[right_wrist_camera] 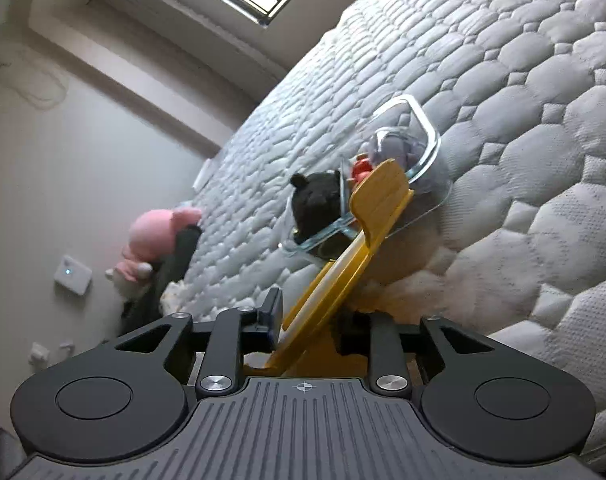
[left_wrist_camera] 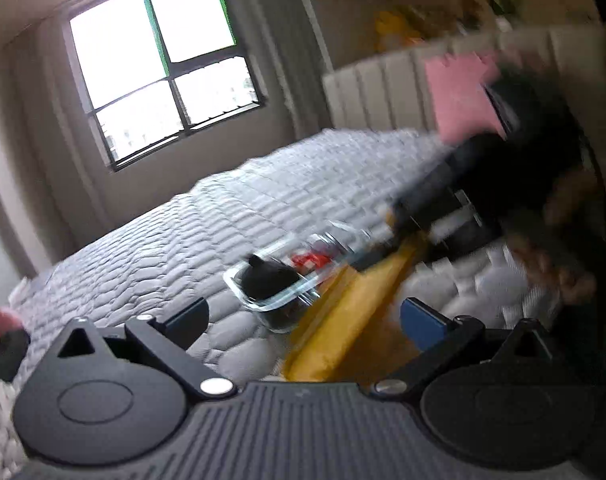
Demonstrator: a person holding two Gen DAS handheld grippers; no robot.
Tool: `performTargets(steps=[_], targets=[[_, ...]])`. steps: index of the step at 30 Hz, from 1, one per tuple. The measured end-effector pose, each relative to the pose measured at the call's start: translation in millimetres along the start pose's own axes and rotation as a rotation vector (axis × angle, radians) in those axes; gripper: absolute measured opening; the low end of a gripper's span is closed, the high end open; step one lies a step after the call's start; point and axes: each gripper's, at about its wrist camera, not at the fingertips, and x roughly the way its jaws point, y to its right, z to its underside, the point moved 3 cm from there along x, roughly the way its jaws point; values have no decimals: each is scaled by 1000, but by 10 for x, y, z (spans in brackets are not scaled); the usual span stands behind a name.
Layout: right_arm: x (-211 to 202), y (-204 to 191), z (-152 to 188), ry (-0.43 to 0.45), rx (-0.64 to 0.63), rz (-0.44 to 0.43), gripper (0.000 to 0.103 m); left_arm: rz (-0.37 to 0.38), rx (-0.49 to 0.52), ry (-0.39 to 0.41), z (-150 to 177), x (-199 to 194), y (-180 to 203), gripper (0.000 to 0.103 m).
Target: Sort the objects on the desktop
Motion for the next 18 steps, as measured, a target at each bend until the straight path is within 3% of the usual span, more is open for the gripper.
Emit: performTargets(steps=[5,9,12,15,16,18], targets=[[-80,158,21,-9,42,-33,23,-65,222,-15,79,173,399,103],[-186,319,89,-23,130,-98,19,-20,357,-8,124,341,752,103],[-273,310,112,-22,126,-136,18,-50,461,-14,200,525,956,97],[-412,165,92,32,13,-110,18,-99,484,-75,212,731,996,70],[-456,123,85,44,-19,-104,21,-91,453,-101,202,790,952,51],[-487,74,69,52,-40,-111,22,-73,367,-119,162,848,826,39]])
